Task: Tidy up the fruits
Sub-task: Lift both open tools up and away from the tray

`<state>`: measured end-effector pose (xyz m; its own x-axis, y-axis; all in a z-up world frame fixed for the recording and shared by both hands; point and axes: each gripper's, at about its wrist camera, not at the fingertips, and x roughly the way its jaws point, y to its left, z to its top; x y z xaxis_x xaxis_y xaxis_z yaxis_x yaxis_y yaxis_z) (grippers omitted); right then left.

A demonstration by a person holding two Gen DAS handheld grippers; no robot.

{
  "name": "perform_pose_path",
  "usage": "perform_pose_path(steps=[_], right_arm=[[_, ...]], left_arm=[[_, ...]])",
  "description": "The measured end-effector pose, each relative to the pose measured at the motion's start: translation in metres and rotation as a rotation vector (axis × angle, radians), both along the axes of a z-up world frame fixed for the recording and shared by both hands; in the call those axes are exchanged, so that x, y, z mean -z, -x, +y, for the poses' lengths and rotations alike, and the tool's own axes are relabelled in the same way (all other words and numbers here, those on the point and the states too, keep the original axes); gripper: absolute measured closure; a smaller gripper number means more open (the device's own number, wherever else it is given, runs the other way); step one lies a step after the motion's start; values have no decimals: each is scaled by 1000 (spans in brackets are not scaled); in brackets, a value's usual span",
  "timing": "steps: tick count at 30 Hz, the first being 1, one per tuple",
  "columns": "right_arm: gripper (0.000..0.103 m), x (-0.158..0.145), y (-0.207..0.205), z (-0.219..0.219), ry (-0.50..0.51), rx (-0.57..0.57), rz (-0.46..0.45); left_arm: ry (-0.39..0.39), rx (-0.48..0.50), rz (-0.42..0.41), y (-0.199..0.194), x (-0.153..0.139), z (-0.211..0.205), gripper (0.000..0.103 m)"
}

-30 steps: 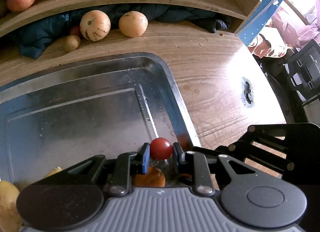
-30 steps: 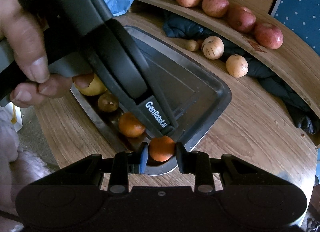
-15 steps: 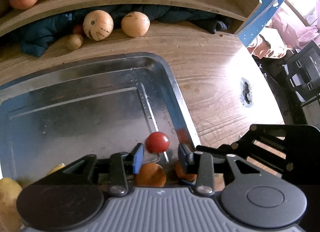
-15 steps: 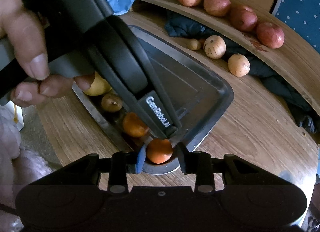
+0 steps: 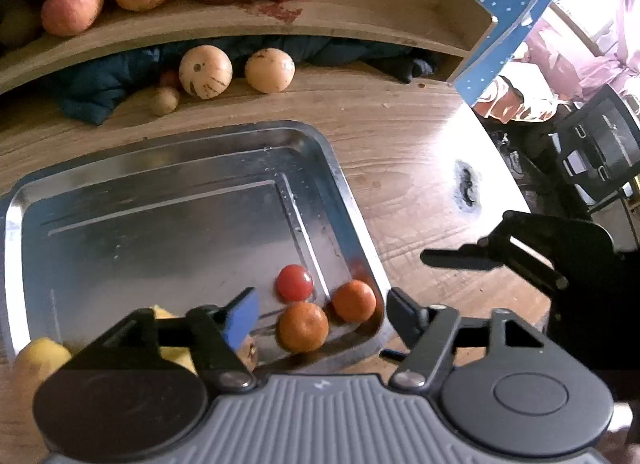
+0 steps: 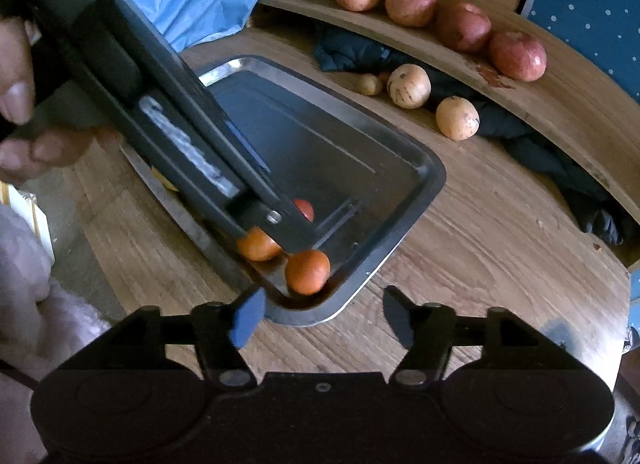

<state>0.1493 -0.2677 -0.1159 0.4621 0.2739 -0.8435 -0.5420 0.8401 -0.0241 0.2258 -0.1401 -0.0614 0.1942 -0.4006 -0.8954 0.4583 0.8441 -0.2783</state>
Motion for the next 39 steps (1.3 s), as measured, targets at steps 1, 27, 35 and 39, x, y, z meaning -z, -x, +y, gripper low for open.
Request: perform_pose_path(steps=[1,27,35,39], right_arm=[[29,-1,1,0,2,-4,2],[1,-14,-24,22,-15,-68,39],[1,-19,-34,30,-30,-71,29],[1,-22,-40,34,-29,-71,18]], left_arm=[[-1,5,-6,2,-3,2,22],[-164,-127,-111,25,-30,100,0],[-188,-175,-111,16,-31,112,0],[-192,-161,-124,10,-32,111,0]])
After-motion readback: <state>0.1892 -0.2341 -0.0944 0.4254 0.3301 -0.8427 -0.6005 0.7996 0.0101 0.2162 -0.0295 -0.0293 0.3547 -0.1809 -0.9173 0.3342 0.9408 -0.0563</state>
